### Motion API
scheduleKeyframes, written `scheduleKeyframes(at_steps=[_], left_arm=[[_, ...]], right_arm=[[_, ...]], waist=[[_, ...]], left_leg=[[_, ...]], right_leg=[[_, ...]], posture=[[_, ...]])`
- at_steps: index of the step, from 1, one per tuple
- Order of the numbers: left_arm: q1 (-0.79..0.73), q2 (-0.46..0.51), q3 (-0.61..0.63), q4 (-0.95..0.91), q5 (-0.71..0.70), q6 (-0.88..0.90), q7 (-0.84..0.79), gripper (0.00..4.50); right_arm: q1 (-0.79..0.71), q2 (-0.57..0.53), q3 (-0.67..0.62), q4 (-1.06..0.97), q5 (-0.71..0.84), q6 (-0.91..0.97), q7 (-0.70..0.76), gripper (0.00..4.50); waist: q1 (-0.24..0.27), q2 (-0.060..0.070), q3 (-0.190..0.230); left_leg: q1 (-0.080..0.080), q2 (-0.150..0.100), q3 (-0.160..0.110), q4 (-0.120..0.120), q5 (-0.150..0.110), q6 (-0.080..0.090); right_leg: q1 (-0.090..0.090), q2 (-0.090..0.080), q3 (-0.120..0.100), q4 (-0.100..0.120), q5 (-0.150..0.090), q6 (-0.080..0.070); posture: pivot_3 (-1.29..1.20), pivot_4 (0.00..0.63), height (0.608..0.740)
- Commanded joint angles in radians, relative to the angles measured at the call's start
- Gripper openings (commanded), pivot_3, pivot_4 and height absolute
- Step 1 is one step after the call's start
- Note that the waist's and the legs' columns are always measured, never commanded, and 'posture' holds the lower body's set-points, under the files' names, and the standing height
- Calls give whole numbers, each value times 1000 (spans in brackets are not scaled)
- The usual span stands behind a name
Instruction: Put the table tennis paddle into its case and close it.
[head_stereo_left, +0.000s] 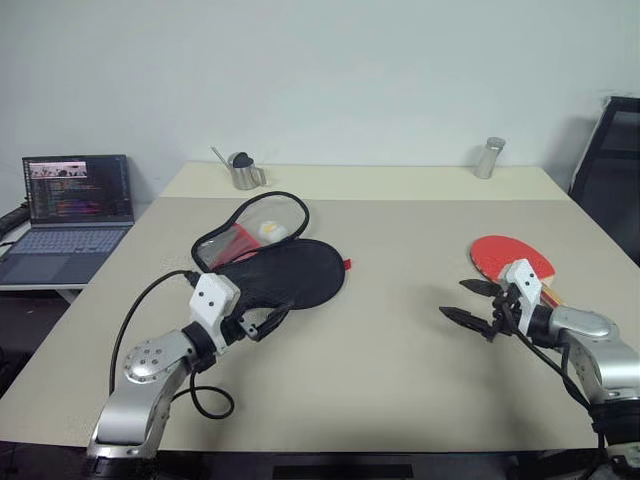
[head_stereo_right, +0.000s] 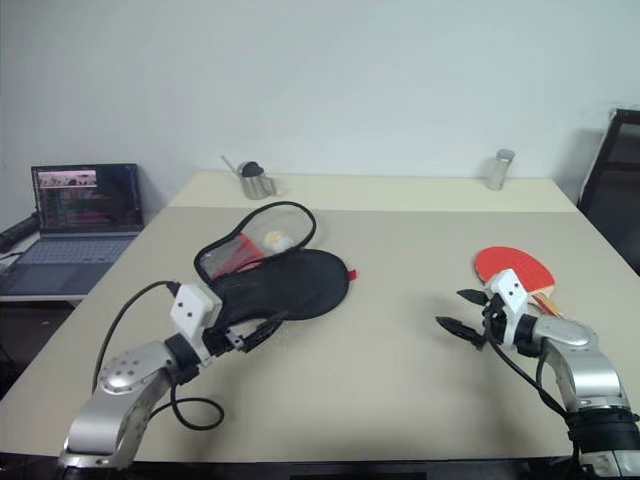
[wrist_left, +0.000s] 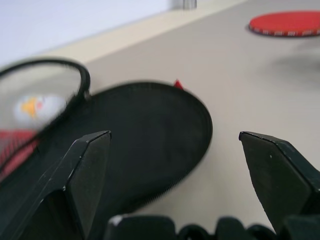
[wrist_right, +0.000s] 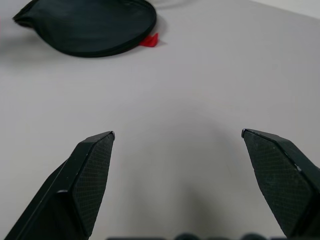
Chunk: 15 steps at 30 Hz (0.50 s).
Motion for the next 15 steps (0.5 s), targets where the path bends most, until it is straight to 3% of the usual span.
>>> scheduleKeyframes(at_steps=[1, 15], left_arm=[[-9, 9, 24, -13, 4, -26, 6, 4500], [-51, 38, 61, -6, -61, 23, -29, 4500]], right_arm=[[-2, -13, 4, -47, 7, 12, 9, 4482], [32, 3, 4, -160, 47, 59, -1, 4482]], waist=[[1, 0, 0], [0, 0, 0]], left_leg=[[0, 0, 0, 0, 0, 0], [1, 0, 0, 1, 0, 0]], right_leg=[[0, 0, 0, 0, 0, 0], [0, 0, 0, 3, 0, 0]], posture=[[0, 150, 740], [0, 150, 740]])
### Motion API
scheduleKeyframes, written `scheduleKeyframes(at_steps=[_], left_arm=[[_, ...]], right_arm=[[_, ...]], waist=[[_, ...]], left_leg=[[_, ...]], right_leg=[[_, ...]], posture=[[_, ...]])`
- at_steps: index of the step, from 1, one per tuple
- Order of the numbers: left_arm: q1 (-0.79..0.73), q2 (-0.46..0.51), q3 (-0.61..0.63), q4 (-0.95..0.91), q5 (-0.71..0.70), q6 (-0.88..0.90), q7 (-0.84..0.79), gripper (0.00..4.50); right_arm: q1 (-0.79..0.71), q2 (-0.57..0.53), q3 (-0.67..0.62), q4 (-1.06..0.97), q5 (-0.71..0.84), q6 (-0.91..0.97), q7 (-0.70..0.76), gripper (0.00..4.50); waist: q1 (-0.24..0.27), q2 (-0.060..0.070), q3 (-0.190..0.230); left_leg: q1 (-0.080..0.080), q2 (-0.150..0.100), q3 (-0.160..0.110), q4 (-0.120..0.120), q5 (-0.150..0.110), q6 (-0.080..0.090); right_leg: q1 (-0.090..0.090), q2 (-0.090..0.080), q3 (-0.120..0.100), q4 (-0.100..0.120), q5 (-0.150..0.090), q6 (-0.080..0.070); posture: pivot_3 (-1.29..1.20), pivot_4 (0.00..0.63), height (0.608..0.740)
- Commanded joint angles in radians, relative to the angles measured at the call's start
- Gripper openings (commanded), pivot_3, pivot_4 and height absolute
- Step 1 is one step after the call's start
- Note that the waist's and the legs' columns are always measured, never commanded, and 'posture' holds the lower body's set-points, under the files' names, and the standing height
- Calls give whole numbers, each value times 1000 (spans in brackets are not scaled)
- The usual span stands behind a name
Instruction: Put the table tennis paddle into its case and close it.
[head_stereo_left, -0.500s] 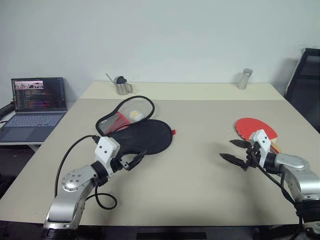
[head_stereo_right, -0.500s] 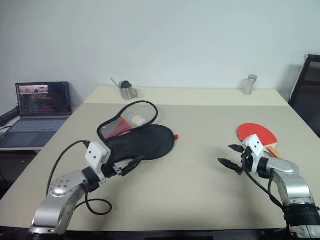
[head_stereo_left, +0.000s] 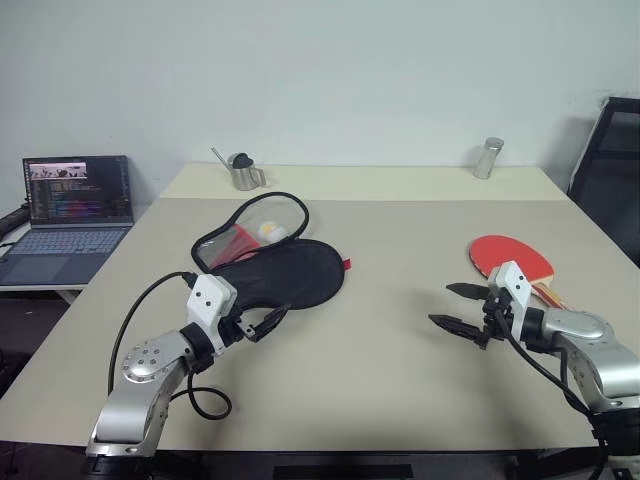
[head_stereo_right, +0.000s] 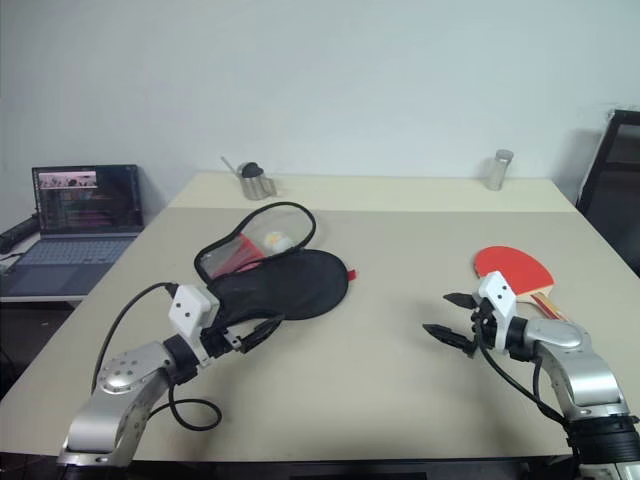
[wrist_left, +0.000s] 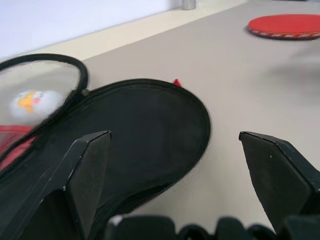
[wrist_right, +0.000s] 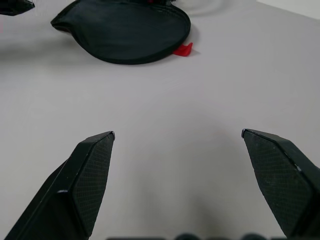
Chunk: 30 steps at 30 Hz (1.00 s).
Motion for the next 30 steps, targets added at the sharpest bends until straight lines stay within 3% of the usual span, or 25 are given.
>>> scheduleKeyframes(at_steps=[1, 7, 16, 30], left_arm=[[1, 28, 57, -50, -29, 17, 4, 4500], [57, 56, 118, -87, -69, 54, 0, 4500], [53, 98, 173, -51, -101, 94, -17, 4500], [-12, 73, 247, 81, -186, 309, 104, 4500]], right_arm=[[-2, 12, -7, -22, 15, -16, -1, 4482], [14, 62, 31, -86, 23, 3, -14, 4482], [26, 44, 61, -244, 80, 80, 3, 4482], [-10, 52, 76, -260, 80, 48, -2, 4482]], waist=[[0, 0, 0], [-1, 0, 0], [0, -1, 0], [0, -2, 1]], left_leg=[[0, 0, 0, 0, 0, 0], [1, 0, 0, 0, 0, 0], [1, 0, 0, 0, 0, 0], [1, 0, 0, 0, 0, 0]], right_leg=[[0, 0, 0, 0, 0, 0], [0, 0, 1, 1, 0, 0], [0, 0, 0, 1, 0, 0], [0, -1, 0, 1, -1, 0]], posture=[[0, 150, 740], [0, 150, 740], [0, 150, 740], [0, 150, 740]])
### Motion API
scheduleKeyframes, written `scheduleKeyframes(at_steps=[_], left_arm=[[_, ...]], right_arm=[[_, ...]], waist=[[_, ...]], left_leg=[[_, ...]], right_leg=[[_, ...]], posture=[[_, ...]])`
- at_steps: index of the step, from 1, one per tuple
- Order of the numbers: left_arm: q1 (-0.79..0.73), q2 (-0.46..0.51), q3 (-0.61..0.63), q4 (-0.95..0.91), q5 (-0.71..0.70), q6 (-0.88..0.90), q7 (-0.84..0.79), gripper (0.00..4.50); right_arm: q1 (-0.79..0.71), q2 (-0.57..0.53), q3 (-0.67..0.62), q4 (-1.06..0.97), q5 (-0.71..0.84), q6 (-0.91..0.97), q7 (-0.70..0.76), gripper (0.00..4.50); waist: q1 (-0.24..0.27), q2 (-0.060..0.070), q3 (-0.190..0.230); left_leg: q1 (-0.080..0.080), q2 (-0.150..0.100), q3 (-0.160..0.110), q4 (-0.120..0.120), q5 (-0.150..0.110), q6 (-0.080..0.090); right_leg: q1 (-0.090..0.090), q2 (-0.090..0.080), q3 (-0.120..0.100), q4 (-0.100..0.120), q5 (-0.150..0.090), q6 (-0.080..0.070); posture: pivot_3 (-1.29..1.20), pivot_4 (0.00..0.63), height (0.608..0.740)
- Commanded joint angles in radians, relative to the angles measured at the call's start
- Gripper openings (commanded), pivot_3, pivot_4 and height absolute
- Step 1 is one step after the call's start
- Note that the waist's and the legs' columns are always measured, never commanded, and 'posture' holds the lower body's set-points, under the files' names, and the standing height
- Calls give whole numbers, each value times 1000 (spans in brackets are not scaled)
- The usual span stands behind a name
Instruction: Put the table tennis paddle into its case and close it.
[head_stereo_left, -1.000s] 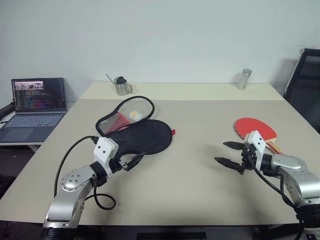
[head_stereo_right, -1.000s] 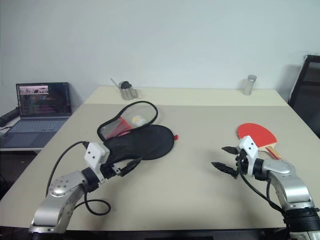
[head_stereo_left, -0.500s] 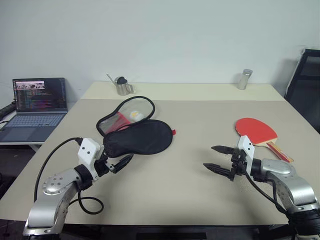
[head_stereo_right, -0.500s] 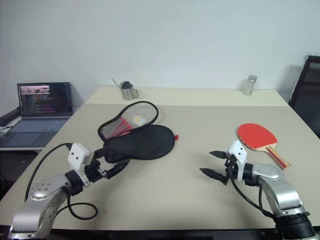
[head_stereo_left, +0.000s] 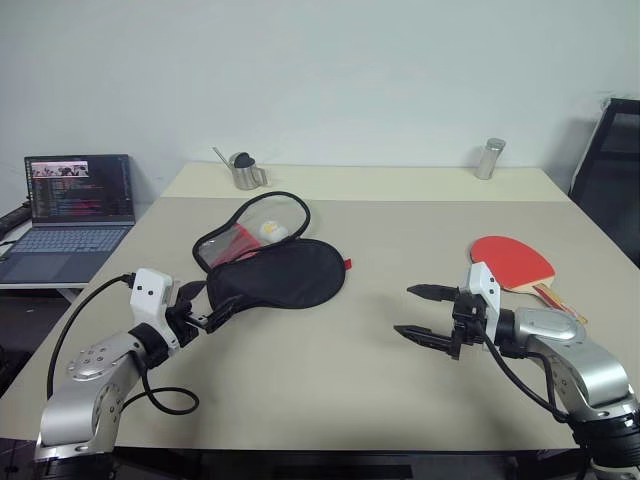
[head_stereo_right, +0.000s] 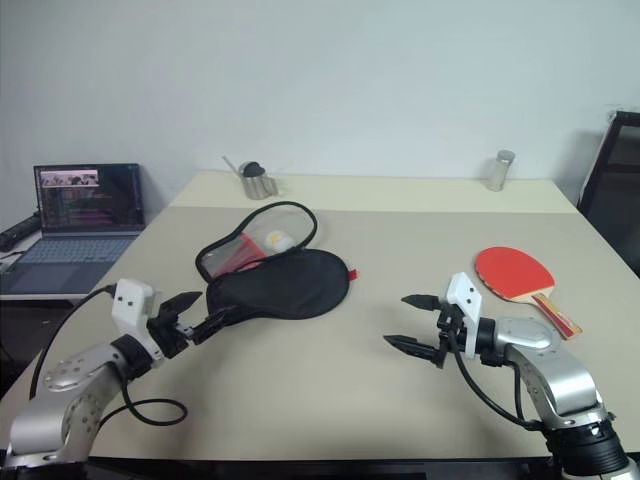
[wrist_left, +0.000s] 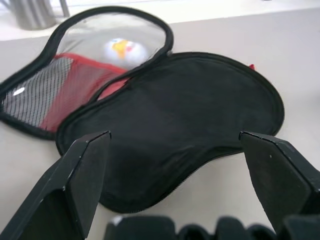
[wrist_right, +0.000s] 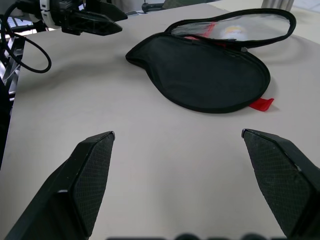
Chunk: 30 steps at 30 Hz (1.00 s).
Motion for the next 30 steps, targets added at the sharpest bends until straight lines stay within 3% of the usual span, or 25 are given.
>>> scheduleKeyframes(at_steps=[1, 6, 16, 22, 30], left_arm=[[-20, 7, 49, 17, -35, 61, 33, 4500], [-82, -10, 97, 64, -75, 131, 96, 4500], [-284, -19, 79, 395, -23, 180, 190, 4500], [-424, -35, 26, 581, 2, 191, 146, 4500], [-502, -52, -50, 660, 47, 218, 79, 4500]], right_arm=[[1, 0, -11, -38, 10, -23, -3, 4482], [4, 2, -11, -28, 6, -35, -5, 4482], [2, 8, -8, -46, 10, -29, -20, 4482], [4, 6, -9, -67, 17, -14, -35, 4482], [9, 5, -8, -85, 22, -2, -51, 4482]], waist=[[0, 0, 0], [0, -2, 1], [1, -3, 2], [2, -4, 2], [7, -4, 2]], left_leg=[[0, 0, 0, 0, 0, 0], [0, 0, 0, 0, 0, 0], [0, 0, 0, 0, 0, 0], [0, -1, 0, 0, 0, 0], [0, -2, -1, 0, 0, -1]], right_leg=[[0, 0, 0, 0, 0, 0], [0, 0, 0, 0, 0, 0], [0, 0, -1, 1, 0, 0], [0, -1, -1, 1, 0, 0], [0, -3, -2, 1, 0, 0]], posture=[[0, 150, 740], [0, 150, 740], [0, 150, 740], [0, 150, 740], [0, 150, 740]])
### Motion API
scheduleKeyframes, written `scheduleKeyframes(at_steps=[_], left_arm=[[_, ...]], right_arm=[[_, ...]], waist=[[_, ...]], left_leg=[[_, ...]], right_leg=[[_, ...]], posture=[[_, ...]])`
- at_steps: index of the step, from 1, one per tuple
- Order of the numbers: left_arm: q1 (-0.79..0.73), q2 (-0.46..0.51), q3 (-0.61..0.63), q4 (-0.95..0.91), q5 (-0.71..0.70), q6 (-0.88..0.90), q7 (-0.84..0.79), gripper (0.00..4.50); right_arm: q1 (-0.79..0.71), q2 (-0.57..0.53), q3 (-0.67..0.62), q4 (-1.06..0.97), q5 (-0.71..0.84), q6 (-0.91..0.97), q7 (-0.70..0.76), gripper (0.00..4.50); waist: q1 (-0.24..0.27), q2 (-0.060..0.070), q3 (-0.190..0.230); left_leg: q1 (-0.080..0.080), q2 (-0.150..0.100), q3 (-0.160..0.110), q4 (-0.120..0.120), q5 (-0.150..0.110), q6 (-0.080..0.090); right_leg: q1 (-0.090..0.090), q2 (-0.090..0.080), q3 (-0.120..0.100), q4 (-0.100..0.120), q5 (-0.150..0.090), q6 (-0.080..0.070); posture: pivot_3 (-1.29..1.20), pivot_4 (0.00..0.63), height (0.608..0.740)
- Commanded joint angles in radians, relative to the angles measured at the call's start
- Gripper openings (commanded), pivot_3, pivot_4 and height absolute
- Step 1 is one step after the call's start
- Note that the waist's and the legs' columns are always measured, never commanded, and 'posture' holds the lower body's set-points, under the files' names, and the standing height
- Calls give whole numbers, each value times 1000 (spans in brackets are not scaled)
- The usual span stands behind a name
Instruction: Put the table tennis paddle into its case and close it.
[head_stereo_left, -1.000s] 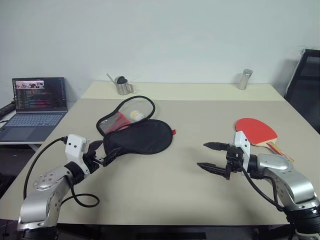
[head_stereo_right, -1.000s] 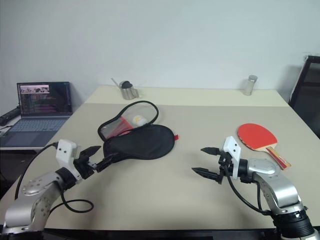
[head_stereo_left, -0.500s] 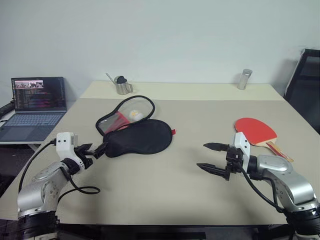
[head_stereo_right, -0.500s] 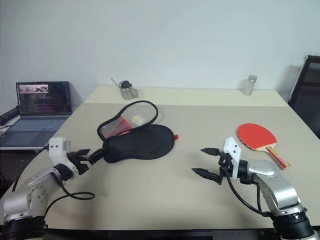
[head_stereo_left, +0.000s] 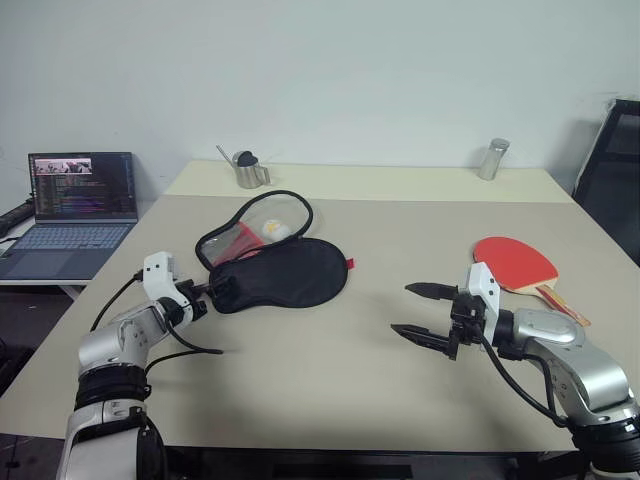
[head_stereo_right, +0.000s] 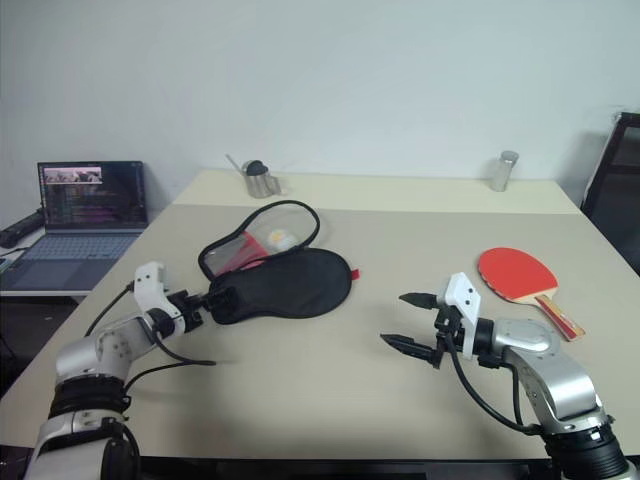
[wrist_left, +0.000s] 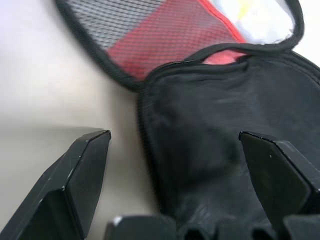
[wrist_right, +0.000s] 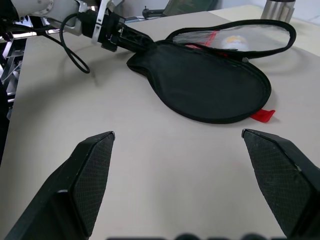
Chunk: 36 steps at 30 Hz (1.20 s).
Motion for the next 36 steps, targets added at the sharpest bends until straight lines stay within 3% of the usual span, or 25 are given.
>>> scheduleKeyframes(at_steps=[1, 6, 9, 19, 21, 29, 36], left_arm=[[-13, -18, -40, -9, 6, 37, -43, 4500], [29, -29, -42, -81, -10, 103, -51, 4500], [49, -33, -35, -107, -13, 124, -48, 3948], [89, -63, 1, -190, -35, 187, -30, 536], [102, -76, 1, -221, -44, 209, -26, 43], [154, -188, 17, -419, -136, 365, 39, 43], [170, -384, 59, -557, -242, 512, 170, 43]], right_arm=[[-4, -2, -11, -46, 16, 6, -10, 4482], [1, -4, -13, -57, 25, 15, -18, 4482], [4, -7, -16, -60, 31, 18, -14, 4500], [-78, -39, -18, -84, 62, 9, 51, 4500], [-87, -43, -16, -82, 60, 4, 55, 4500], [-75, -46, -20, -100, 63, 9, 45, 4500], [-66, -67, -40, -102, 63, 12, 40, 4500]], waist=[[3, 0, 0], [6, 0, 0], [6, 0, 0], [9, 0, 0], [10, 0, 0], [13, 0, 0], [17, 0, 0]], left_leg=[[0, 0, 0, 0, 0, 0], [0, -1, 0, 0, 0, 0], [0, -1, 0, 0, 0, 0], [0, -1, -1, 0, 0, 0], [0, -1, 0, 0, 0, 0], [-2, -2, -1, 0, 0, 0], [-3, -3, -2, 1, 0, 0]], right_leg=[[0, 0, 0, 0, 0, 0], [0, -1, 0, 0, 0, 0], [0, -1, 0, 0, 0, 1], [0, -2, 0, 0, 0, 1], [0, -2, 0, 0, 0, 1], [0, -3, -1, -1, -1, 2], [0, -3, -2, -1, -1, 2]], posture=[[0, 150, 740], [0, 150, 740], [0, 150, 740], [0, 150, 740], [0, 150, 740], [0, 150, 740], [0, 150, 740]])
